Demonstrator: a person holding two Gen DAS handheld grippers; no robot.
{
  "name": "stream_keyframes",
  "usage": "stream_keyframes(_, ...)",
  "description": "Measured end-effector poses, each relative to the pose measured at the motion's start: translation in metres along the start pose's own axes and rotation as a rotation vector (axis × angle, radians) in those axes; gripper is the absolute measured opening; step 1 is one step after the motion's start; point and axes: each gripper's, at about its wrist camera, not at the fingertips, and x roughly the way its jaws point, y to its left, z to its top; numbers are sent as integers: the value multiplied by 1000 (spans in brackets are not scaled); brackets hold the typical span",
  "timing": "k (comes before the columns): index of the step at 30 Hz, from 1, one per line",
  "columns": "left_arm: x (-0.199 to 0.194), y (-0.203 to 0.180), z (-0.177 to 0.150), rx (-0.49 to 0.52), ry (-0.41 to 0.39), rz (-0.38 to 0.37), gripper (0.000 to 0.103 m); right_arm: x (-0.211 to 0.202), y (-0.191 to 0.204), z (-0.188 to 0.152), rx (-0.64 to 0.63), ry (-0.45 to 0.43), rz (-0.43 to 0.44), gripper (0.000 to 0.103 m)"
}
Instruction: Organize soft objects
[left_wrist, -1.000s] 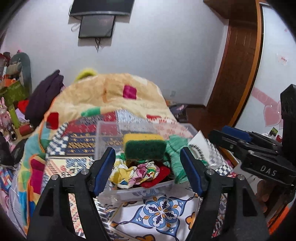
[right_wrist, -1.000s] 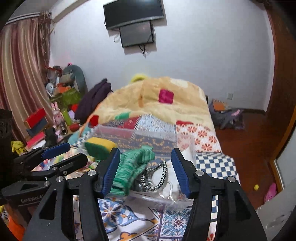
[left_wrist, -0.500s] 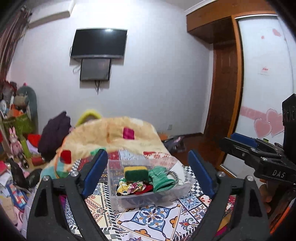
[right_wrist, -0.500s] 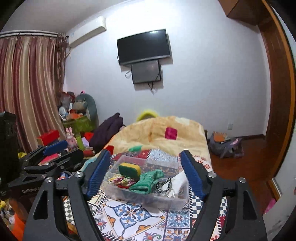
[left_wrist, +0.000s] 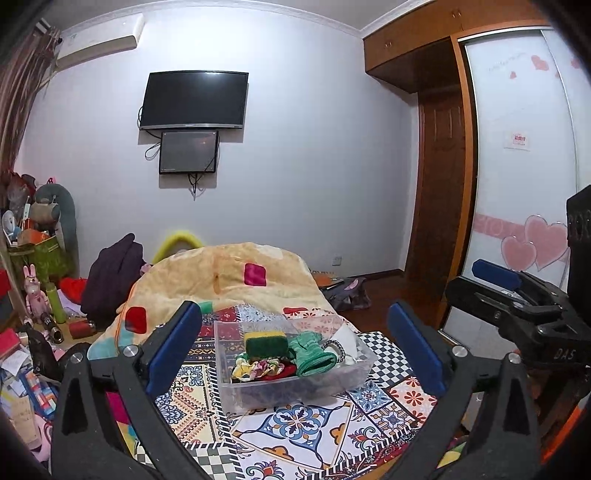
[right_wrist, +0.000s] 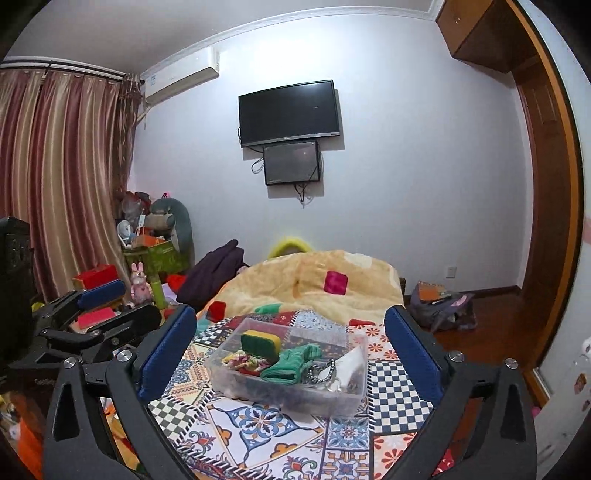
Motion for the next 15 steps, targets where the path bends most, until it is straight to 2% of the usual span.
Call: stream_keyframes(15,4,4,-3,-6,10,15,103,-4,-3,-9,17,20,5,102)
